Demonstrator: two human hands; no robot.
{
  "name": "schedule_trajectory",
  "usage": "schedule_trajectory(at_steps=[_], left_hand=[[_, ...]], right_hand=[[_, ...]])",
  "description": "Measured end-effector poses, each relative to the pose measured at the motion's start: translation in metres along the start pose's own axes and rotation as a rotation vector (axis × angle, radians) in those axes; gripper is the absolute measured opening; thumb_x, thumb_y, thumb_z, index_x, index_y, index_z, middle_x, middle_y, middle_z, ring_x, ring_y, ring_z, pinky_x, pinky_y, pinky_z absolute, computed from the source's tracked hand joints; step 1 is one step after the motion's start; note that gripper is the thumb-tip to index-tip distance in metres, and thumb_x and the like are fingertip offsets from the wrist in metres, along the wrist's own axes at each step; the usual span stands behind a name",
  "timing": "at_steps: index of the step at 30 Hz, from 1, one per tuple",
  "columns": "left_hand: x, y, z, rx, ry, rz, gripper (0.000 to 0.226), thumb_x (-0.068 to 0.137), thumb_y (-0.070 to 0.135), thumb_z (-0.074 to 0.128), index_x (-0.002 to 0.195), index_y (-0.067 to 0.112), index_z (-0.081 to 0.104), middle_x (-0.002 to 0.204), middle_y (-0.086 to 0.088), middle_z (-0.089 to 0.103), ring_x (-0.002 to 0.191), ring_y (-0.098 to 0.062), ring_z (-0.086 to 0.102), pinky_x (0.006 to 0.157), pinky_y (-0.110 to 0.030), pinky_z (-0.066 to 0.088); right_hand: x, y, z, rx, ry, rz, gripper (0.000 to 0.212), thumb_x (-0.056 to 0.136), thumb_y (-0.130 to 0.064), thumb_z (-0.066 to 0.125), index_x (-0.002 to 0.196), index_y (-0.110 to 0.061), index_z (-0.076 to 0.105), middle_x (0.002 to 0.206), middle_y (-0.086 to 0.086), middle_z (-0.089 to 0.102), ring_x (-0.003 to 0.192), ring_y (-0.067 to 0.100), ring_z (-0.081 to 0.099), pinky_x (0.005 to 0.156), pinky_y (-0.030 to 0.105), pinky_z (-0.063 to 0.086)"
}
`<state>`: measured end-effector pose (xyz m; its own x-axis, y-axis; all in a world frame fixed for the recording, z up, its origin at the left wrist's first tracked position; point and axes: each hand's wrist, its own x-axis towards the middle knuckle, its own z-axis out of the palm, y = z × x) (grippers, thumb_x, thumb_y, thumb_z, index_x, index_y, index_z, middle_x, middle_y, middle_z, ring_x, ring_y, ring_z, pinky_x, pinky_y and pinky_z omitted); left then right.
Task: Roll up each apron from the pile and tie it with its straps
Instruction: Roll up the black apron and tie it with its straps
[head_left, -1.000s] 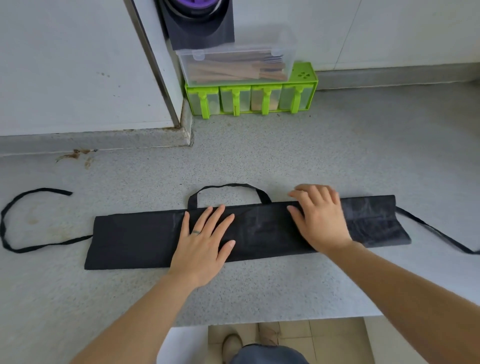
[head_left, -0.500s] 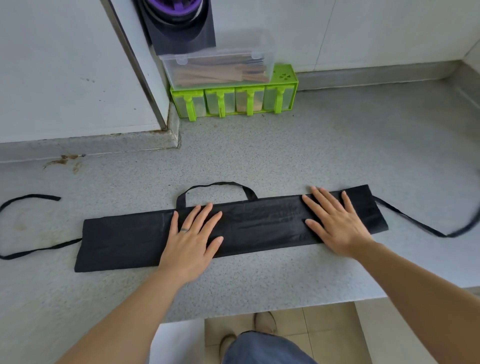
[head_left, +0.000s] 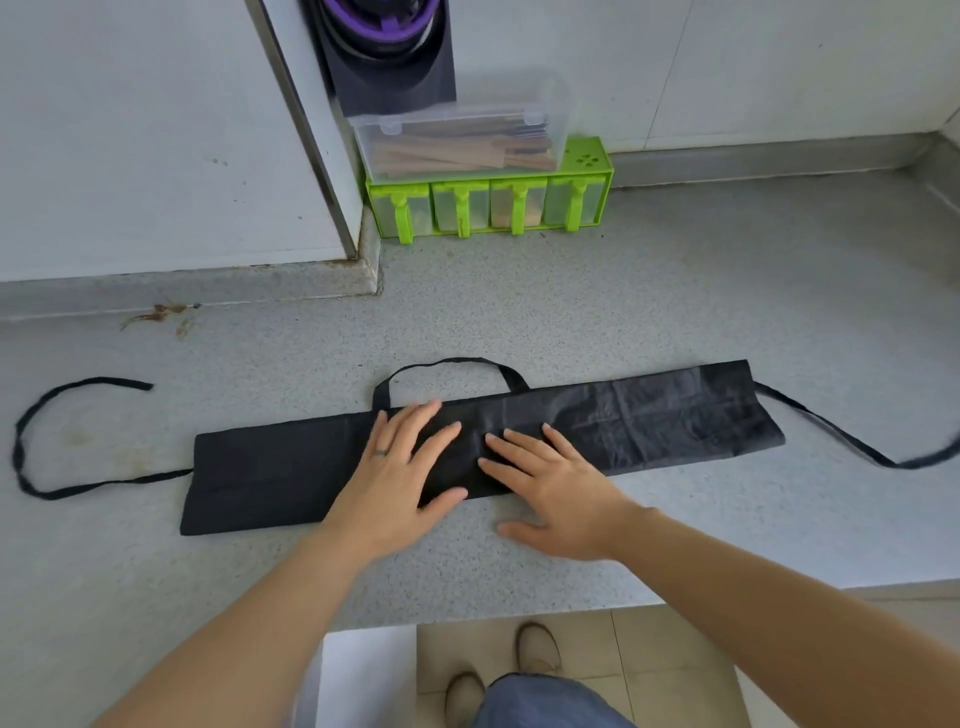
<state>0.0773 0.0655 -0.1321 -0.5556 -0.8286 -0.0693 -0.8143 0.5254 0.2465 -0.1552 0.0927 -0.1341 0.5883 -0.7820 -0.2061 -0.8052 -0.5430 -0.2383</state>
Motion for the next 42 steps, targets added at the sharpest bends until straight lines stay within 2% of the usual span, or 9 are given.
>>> schedule_trajectory(at_steps=[5, 9, 14, 19, 23, 30, 34, 38, 42], left_hand=[[-0.027, -0.016, -0.008, 0.060, -0.048, 0.098, 0.047, 0.085, 0.030, 0.052, 0.131, 0.020, 0.057, 0.133, 0.001, 0.050, 0.121, -0.016, 0.048, 0.104, -0.050, 0.042], [-0.014, 0.006, -0.012, 0.169, -0.180, -0.091, 0.072, 0.088, 0.007, 0.055, 0.151, 0.021, 0.023, 0.149, -0.001, 0.022, 0.136, -0.024, 0.028, 0.114, -0.048, 0.028], [0.002, 0.028, -0.011, 0.273, -0.162, -0.280, 0.077, 0.090, 0.008, 0.054, 0.152, 0.022, 0.010, 0.143, -0.007, 0.021, 0.128, -0.030, 0.031, 0.107, -0.052, 0.035], [-0.008, 0.025, -0.017, 0.246, -0.231, -0.223, 0.073, 0.092, 0.004, 0.048, 0.153, 0.023, 0.012, 0.136, -0.007, 0.024, 0.120, -0.028, 0.034, 0.093, -0.041, 0.045], [-0.020, 0.003, -0.036, 0.024, -0.265, -0.197, 0.049, 0.097, 0.007, 0.040, 0.144, 0.020, 0.037, 0.117, 0.001, 0.035, 0.097, -0.013, 0.041, 0.072, -0.024, 0.038], [-0.009, -0.045, -0.050, 0.105, -0.272, -0.316, 0.026, 0.100, 0.023, 0.031, 0.115, 0.013, 0.049, 0.075, 0.003, 0.051, 0.071, -0.017, 0.053, 0.062, -0.031, 0.041], [-0.009, -0.056, -0.038, 0.268, -0.151, -0.271, 0.023, 0.100, 0.027, 0.031, 0.111, 0.015, 0.048, 0.088, 0.002, 0.055, 0.068, -0.018, 0.055, 0.057, -0.030, 0.041], [-0.014, -0.070, -0.018, 0.291, 0.093, -0.186, 0.009, 0.086, 0.019, 0.060, 0.091, 0.012, 0.057, 0.077, 0.000, 0.058, 0.043, -0.017, 0.048, 0.043, -0.030, 0.044], [-0.013, -0.074, -0.004, 0.253, 0.256, -0.190, 0.013, 0.081, 0.010, 0.068, 0.085, 0.014, 0.057, 0.070, 0.004, 0.058, 0.035, -0.012, 0.044, 0.053, -0.029, 0.044]], right_hand=[[0.003, 0.002, -0.003, -0.040, -0.009, 0.016, 0.079, 0.082, -0.066, 0.014, 0.150, -0.027, 0.020, 0.159, -0.003, 0.010, 0.147, 0.016, 0.005, 0.116, 0.040, -0.009], [0.009, -0.006, -0.009, 0.009, 0.022, 0.058, 0.077, 0.080, -0.064, 0.021, 0.145, -0.025, 0.036, 0.154, -0.002, 0.028, 0.143, 0.020, 0.023, 0.115, 0.044, 0.005], [0.013, -0.013, -0.015, 0.022, 0.067, 0.120, 0.058, 0.082, -0.037, 0.053, 0.138, -0.024, 0.046, 0.148, 0.003, 0.037, 0.134, 0.025, 0.036, 0.112, 0.048, 0.024], [0.010, -0.006, -0.013, -0.159, 0.165, 0.157, 0.070, 0.049, 0.000, 0.084, 0.115, -0.014, 0.068, 0.102, 0.007, 0.061, 0.087, 0.022, 0.063, 0.067, 0.029, 0.054], [0.009, -0.003, -0.047, -0.162, -0.122, 0.246, 0.044, 0.090, 0.003, 0.047, 0.129, -0.016, 0.051, 0.119, 0.004, 0.053, 0.101, 0.021, 0.058, 0.077, 0.027, 0.049], [0.052, 0.016, -0.071, -0.218, -0.326, 0.424, 0.018, 0.093, -0.009, 0.042, 0.105, -0.014, 0.055, 0.086, 0.000, 0.051, 0.083, 0.018, 0.047, 0.099, 0.036, 0.035], [0.051, 0.029, -0.051, -0.196, -0.144, 0.400, 0.017, 0.094, -0.016, 0.036, 0.078, -0.020, 0.042, 0.081, -0.003, 0.051, 0.076, 0.015, 0.044, 0.090, 0.034, 0.034], [0.034, 0.046, -0.031, -0.114, 0.165, 0.333, 0.024, 0.095, -0.032, 0.029, 0.093, -0.019, 0.050, 0.087, -0.004, 0.054, 0.080, 0.018, 0.050, 0.081, 0.032, 0.034], [0.030, 0.058, -0.016, -0.091, 0.303, 0.284, 0.043, 0.091, -0.040, 0.022, 0.096, -0.015, 0.056, 0.089, -0.001, 0.053, 0.079, 0.021, 0.051, 0.075, 0.034, 0.041]])
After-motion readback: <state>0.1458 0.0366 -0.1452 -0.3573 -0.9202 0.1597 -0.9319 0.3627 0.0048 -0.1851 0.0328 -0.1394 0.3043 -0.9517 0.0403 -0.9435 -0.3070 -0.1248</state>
